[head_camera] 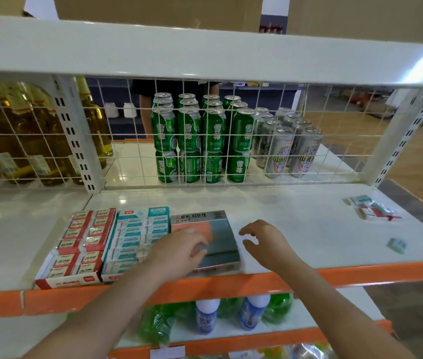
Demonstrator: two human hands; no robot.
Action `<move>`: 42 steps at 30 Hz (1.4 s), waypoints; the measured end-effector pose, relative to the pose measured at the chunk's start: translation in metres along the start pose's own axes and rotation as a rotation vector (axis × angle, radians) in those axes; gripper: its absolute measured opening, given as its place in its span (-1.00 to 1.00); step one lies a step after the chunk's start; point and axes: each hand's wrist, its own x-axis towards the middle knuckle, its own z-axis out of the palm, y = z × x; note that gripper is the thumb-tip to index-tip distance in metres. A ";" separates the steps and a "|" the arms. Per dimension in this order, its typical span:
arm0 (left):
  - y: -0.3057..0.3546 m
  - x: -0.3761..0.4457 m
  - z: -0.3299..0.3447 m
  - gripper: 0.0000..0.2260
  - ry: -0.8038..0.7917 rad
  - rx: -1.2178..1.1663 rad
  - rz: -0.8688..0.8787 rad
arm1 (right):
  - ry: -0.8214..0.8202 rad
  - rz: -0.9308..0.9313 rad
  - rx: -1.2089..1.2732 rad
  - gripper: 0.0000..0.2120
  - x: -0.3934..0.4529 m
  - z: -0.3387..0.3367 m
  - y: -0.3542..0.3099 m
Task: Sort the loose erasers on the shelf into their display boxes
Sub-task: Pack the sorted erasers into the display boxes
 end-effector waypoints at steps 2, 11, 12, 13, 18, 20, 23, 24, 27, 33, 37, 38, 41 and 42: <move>0.012 0.012 0.003 -0.73 0.006 -0.043 0.001 | 0.002 0.017 -0.004 -0.72 -0.002 -0.011 0.015; 0.097 0.087 0.032 -0.75 -0.111 -0.066 0.110 | 0.012 0.161 -0.019 -0.75 -0.020 -0.067 0.109; 0.107 0.096 0.037 -0.76 -0.123 -0.065 0.112 | 0.009 0.178 -0.023 -0.75 -0.022 -0.073 0.121; 0.116 0.105 0.042 -0.77 -0.130 -0.057 0.107 | 0.007 0.199 -0.025 -0.75 -0.023 -0.079 0.133; 0.156 0.147 0.070 -0.77 -0.153 0.016 0.043 | 0.013 0.282 -0.052 -0.74 -0.031 -0.105 0.192; 0.167 0.165 0.080 -0.77 -0.165 0.024 0.021 | 0.016 0.299 -0.066 -0.73 -0.033 -0.115 0.213; 0.184 0.188 0.094 -0.77 -0.169 0.030 0.006 | 0.028 0.347 -0.091 -0.73 -0.034 -0.128 0.244; 0.190 0.195 0.097 -0.76 -0.163 0.028 0.003 | 0.030 0.361 -0.107 -0.73 -0.033 -0.132 0.255; 0.208 0.214 0.106 -0.74 -0.131 0.001 0.005 | 0.040 0.405 -0.144 -0.70 -0.029 -0.144 0.283; 0.239 0.250 0.119 -0.69 -0.094 -0.120 0.018 | 0.092 0.457 -0.121 -0.68 -0.014 -0.160 0.324; 0.254 0.269 0.130 -0.69 -0.094 -0.175 -0.007 | 0.140 0.493 -0.089 -0.65 -0.002 -0.163 0.339; 0.257 0.273 0.133 -0.69 -0.092 -0.193 -0.013 | 0.135 0.499 -0.086 -0.64 0.001 -0.163 0.342; 0.265 0.282 0.140 -0.71 -0.080 -0.235 -0.033 | 0.135 0.482 -0.051 -0.63 0.012 -0.163 0.348; 0.268 0.285 0.142 -0.71 -0.077 -0.243 -0.038 | 0.139 0.472 -0.037 -0.63 0.015 -0.162 0.349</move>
